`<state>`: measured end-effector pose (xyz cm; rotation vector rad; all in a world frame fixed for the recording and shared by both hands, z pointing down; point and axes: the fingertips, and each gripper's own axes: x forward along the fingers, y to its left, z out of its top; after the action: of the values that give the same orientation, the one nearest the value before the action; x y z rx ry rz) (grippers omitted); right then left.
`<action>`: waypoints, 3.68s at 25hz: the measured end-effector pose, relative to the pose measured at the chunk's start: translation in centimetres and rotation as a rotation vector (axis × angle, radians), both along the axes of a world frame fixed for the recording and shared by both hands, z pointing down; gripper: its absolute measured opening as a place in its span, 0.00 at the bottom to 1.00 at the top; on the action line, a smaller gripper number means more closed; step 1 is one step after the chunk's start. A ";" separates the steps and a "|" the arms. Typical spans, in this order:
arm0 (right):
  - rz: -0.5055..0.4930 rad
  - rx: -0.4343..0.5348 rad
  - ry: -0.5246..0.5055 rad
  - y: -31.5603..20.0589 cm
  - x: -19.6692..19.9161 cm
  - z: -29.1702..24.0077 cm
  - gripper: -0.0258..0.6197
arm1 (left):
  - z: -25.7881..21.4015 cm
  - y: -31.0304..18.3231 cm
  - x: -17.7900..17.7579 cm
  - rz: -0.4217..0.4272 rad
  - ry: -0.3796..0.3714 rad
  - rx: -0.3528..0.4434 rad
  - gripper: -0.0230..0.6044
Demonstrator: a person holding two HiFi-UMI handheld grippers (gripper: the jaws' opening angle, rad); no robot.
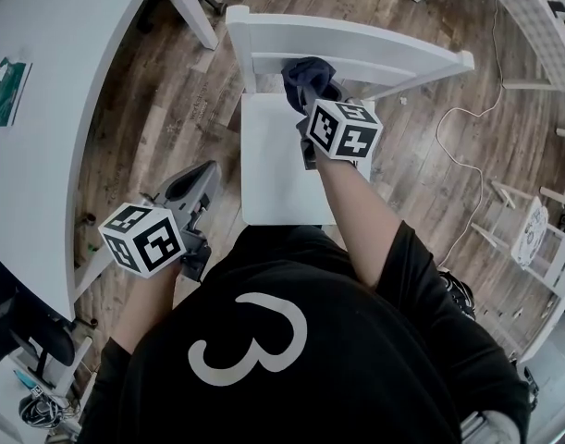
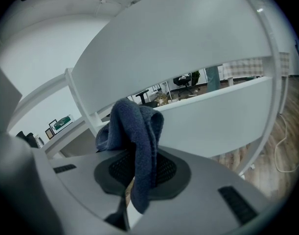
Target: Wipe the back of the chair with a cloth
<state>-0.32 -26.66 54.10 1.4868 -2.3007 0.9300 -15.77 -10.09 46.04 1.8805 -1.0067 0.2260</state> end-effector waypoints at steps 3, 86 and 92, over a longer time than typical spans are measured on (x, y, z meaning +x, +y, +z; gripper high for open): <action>0.017 -0.004 0.001 0.0 2.1 0.0 0.12 | 0.0 -0.2 1.6 0.013 0.000 -0.003 0.06; -0.224 0.530 -0.294 49.6 4.7 -38.6 0.12 | -30.4 30.7 9.0 0.389 0.225 0.671 0.06; -0.226 0.534 -0.305 49.5 4.8 -38.9 0.12 | -30.9 30.9 9.4 0.399 0.221 0.678 0.06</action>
<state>4.44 22.84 15.17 1.2753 -3.0417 0.5296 -6.41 20.83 15.15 2.6520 -0.5784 -0.1136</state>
